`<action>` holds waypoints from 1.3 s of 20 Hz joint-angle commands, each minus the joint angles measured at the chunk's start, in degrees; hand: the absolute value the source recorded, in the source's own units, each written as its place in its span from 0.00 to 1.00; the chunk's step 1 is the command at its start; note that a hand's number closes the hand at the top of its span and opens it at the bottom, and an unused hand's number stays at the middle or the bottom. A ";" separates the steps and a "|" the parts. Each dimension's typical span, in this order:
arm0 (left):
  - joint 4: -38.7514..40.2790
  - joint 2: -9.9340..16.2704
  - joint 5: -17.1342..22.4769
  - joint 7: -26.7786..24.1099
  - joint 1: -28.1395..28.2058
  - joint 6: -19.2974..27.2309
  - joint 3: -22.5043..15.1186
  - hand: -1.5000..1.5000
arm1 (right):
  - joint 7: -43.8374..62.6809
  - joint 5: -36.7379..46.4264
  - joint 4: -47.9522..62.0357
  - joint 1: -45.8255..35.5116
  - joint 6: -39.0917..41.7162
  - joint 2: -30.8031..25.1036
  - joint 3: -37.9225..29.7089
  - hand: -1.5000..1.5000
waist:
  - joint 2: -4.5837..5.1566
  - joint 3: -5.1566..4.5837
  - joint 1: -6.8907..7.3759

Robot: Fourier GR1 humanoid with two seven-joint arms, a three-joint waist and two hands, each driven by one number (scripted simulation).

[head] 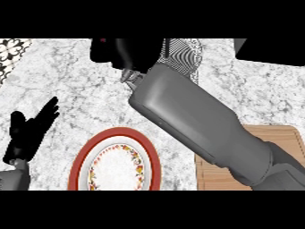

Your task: Pick the tomato from the cutting board and place it in the tiered basket

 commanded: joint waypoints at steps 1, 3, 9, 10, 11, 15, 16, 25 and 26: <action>1.25 -0.43 -0.47 -1.99 1.01 0.48 0.16 0.50 | 4.48 -3.25 6.07 -3.05 -10.94 0.53 -1.80 1.00 | 0.24 -0.06 0.21; 1.79 0.66 -0.12 -1.00 -0.79 0.10 0.89 0.50 | 2.10 -5.36 9.94 -5.48 -12.01 0.53 -3.45 1.00 | 0.25 -0.04 -0.34; 0.83 0.14 0.24 -0.15 0.16 0.72 1.22 0.50 | -4.08 1.38 25.35 -8.87 -0.67 -1.13 2.14 1.00 | -0.31 -0.45 -2.04; 0.51 0.53 0.18 -0.61 1.45 0.77 1.64 0.50 | -4.66 0.79 26.82 -11.50 2.78 -1.22 2.02 1.00 | -0.64 -0.30 -1.91; 0.97 1.58 0.24 -1.30 1.72 -0.12 2.01 0.50 | -4.96 1.37 29.20 -12.39 2.79 0.07 2.39 1.00 | -0.36 -0.23 -1.99; -0.40 1.02 1.12 -1.06 2.32 0.04 2.44 0.50 | -9.87 1.31 35.98 -17.77 6.41 0.53 2.46 1.00 | -0.30 -0.04 -2.38; -0.42 -0.11 0.66 -0.11 1.27 0.80 1.53 0.50 | -11.65 0.75 37.43 -19.39 9.28 0.39 2.12 1.00 | -0.26 -0.03 -2.83; -2.11 0.80 1.49 -0.93 4.29 0.77 3.49 0.50 | -22.87 0.31 46.63 -24.65 12.13 0.54 -0.38 1.00 | -0.47 0.06 -3.81; 1.27 0.43 1.16 -1.67 1.25 0.03 2.55 0.50 | -21.93 -0.16 46.18 -25.74 14.50 0.54 0.46 1.00 | -0.04 -0.06 -3.18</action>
